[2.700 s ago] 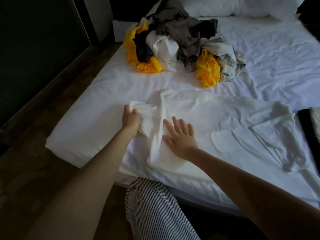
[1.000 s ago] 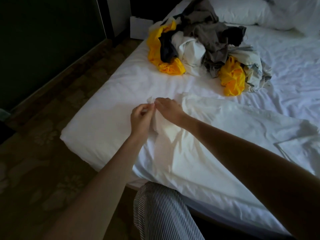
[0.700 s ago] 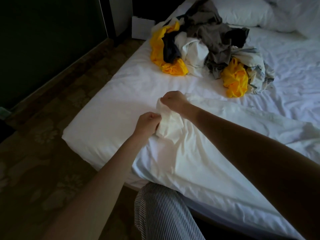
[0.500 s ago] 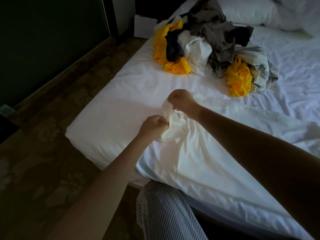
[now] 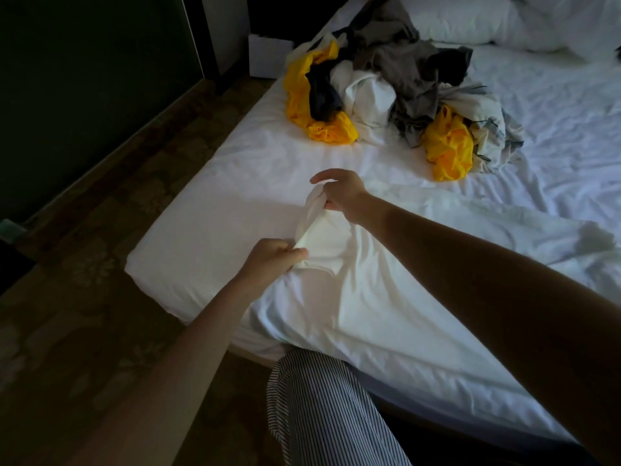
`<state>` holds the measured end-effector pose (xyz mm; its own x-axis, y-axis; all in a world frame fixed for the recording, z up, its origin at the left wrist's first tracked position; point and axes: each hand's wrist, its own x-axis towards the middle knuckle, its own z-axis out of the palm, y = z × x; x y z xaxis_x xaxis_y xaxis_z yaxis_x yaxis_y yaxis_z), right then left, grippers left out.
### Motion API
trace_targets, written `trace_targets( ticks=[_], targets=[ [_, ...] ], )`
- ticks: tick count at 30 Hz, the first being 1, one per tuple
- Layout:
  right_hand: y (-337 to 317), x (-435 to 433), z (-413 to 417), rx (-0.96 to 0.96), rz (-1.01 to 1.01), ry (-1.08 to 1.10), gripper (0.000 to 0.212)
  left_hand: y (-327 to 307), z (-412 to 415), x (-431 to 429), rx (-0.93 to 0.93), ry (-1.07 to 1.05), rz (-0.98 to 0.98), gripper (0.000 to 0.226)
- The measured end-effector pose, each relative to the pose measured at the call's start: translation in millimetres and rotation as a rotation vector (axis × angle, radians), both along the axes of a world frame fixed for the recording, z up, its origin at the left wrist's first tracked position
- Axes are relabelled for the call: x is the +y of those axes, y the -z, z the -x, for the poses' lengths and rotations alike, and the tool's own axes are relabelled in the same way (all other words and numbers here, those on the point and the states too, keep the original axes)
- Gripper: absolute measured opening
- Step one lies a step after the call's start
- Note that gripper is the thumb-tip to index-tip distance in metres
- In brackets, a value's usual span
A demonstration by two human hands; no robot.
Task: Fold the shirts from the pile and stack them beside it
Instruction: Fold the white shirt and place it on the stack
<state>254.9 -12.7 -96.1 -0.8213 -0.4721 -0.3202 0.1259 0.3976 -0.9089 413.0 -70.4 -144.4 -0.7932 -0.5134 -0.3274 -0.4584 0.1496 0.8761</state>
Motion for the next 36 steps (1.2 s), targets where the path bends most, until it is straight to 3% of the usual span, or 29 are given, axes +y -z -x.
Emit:
trace_targets(
  ticks=[2,4,7,9,11,14,18,20,23,26,28,30,33,36],
  targets=[
    [-5,2,1,-0.011,-0.012,-0.029,0.030,-1,0,8,0.034,0.001,-0.160,0.025],
    [-17,7,4,-0.047,-0.015,-0.015,0.013,-5,6,19,0.056,-0.058,-0.191,0.021],
    [-37,20,11,-0.087,0.046,-0.027,0.016,-8,16,32,0.159,-0.251,0.062,0.037],
    [-47,34,19,-0.008,0.014,-0.030,0.013,-14,19,46,0.236,-0.273,0.204,0.023],
    [-50,52,27,0.070,-0.040,0.002,0.003,-19,20,65,0.290,-0.190,0.311,0.021],
    [-35,86,39,0.074,0.007,0.059,0.020,-22,26,93,0.330,0.020,0.543,0.051],
    [6,134,49,-0.007,-0.103,0.165,0.038,-14,36,120,0.122,0.546,0.956,0.052],
    [29,152,45,-0.057,-0.181,0.198,0.040,-5,37,124,0.038,0.782,0.993,0.042],
    [51,158,37,0.030,-0.233,0.249,0.035,-2,36,119,0.181,0.699,0.876,0.036],
    [44,148,22,0.500,-0.387,0.119,0.041,-9,45,113,0.338,0.432,0.861,0.044],
    [38,137,9,0.795,-0.317,-0.053,0.043,-3,57,109,0.318,0.325,0.901,0.046],
    [47,132,4,0.866,-0.285,-0.295,0.051,12,65,111,0.197,0.357,0.894,0.050],
    [74,144,12,0.804,-0.575,-0.571,0.047,47,62,119,-0.013,0.430,0.981,0.055],
    [82,159,27,0.732,-0.756,-0.559,0.049,60,60,117,0.020,0.422,1.027,0.053]
  ],
)
